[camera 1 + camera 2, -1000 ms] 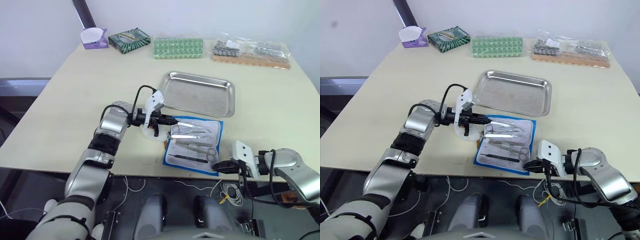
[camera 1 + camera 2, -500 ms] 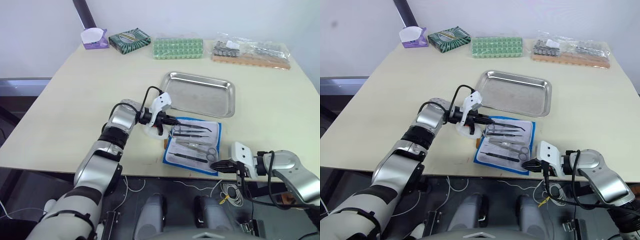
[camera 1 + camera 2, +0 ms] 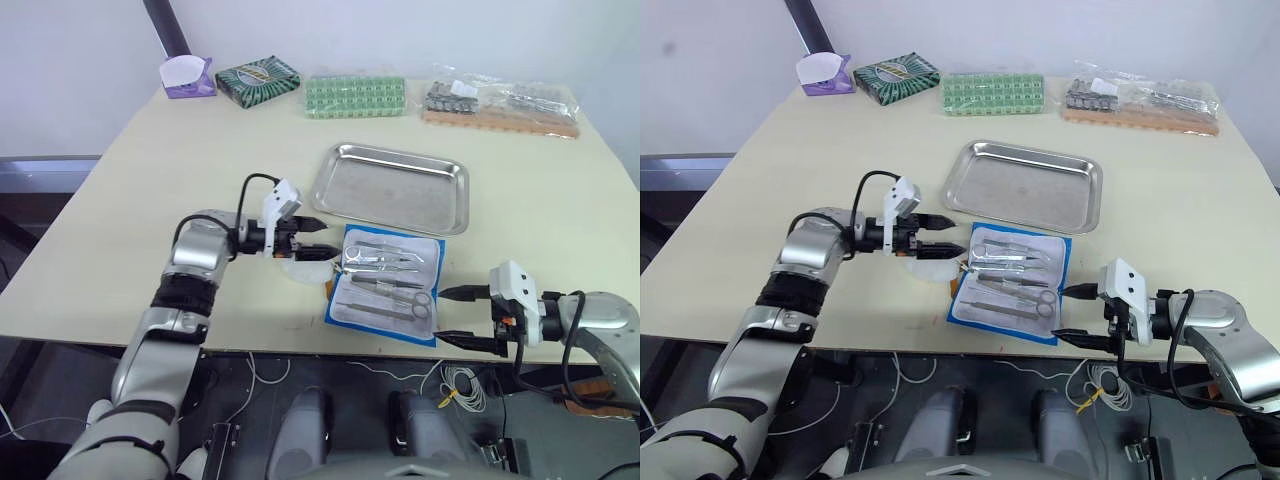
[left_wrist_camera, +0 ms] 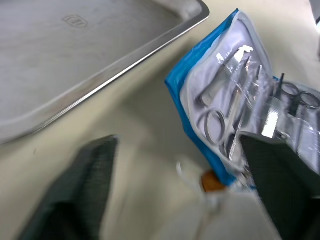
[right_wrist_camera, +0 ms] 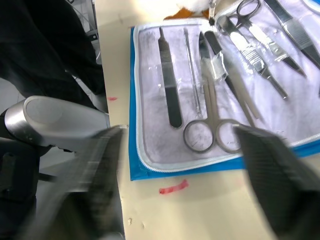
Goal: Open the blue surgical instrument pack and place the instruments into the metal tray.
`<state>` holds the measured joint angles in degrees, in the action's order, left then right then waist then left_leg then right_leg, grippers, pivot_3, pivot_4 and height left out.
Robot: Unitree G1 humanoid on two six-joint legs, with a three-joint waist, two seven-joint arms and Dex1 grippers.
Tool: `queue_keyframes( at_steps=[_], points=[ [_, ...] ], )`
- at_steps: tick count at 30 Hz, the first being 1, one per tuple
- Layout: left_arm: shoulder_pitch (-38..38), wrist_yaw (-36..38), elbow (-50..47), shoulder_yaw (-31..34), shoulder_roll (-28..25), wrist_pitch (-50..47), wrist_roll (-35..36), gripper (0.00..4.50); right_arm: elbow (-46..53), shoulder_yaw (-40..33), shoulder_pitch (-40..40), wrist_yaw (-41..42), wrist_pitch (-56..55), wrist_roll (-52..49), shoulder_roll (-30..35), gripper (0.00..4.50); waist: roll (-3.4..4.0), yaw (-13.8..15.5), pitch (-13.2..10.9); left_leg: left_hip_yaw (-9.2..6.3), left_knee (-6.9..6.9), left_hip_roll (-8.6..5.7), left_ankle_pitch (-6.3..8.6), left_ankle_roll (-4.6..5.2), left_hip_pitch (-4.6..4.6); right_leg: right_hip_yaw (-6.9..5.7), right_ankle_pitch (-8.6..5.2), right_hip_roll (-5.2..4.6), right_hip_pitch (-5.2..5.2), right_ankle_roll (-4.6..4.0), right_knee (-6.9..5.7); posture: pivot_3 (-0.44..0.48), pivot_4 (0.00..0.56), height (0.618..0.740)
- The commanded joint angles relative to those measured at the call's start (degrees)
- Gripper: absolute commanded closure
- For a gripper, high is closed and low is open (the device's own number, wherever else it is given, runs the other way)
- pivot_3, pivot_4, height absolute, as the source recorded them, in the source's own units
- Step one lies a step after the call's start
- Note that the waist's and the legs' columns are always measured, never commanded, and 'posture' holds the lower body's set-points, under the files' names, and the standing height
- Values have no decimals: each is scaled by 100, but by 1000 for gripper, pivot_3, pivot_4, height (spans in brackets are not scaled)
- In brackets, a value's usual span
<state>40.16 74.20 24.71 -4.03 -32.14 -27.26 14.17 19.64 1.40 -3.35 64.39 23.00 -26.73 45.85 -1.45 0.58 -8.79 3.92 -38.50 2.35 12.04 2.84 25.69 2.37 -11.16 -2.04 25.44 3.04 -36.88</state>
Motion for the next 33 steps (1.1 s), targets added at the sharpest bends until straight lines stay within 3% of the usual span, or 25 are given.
queue_keyframes(
  at_steps=[1, 16, 22, 33],
  points=[
    [-303, 179, -868, 465, -299, -241, 564, 0, -42, -23, -170, -52, -244, 51, -130, 52, -2, -4, -1, 0, 0, 0, 0, 0, 0, 0, 0, 0, 0, 0, 0, 0, 150, 740],
    [-1846, 863, -2924, 1918, -1468, -697, 2438, 0, -1220, 469, -856, 59, -1129, 741, -659, 52, -4, -18, -4, 5, 2, 3, 0, -1, -3, -2, -1, -3, 1, -1, 0, 0, 150, 740],
    [-2036, 904, -3185, 1869, -1717, -669, 2612, 0, -1820, 652, -1100, 149, -1521, 1019, -795, 52, -4, 8, -4, 9, 2, 2, 0, -1, -3, -1, -1, -6, 2, -1, 2, 0, 150, 740],
    [-1583, 829, -2877, 1215, -1430, -293, 2334, 0, -2531, 912, -1213, 279, -1763, 1322, -960, 52, -4, 8, -3, 10, 2, 1, 0, -1, -5, -1, -1, -5, 0, -1, 2, 0, 150, 740]
  ],
)
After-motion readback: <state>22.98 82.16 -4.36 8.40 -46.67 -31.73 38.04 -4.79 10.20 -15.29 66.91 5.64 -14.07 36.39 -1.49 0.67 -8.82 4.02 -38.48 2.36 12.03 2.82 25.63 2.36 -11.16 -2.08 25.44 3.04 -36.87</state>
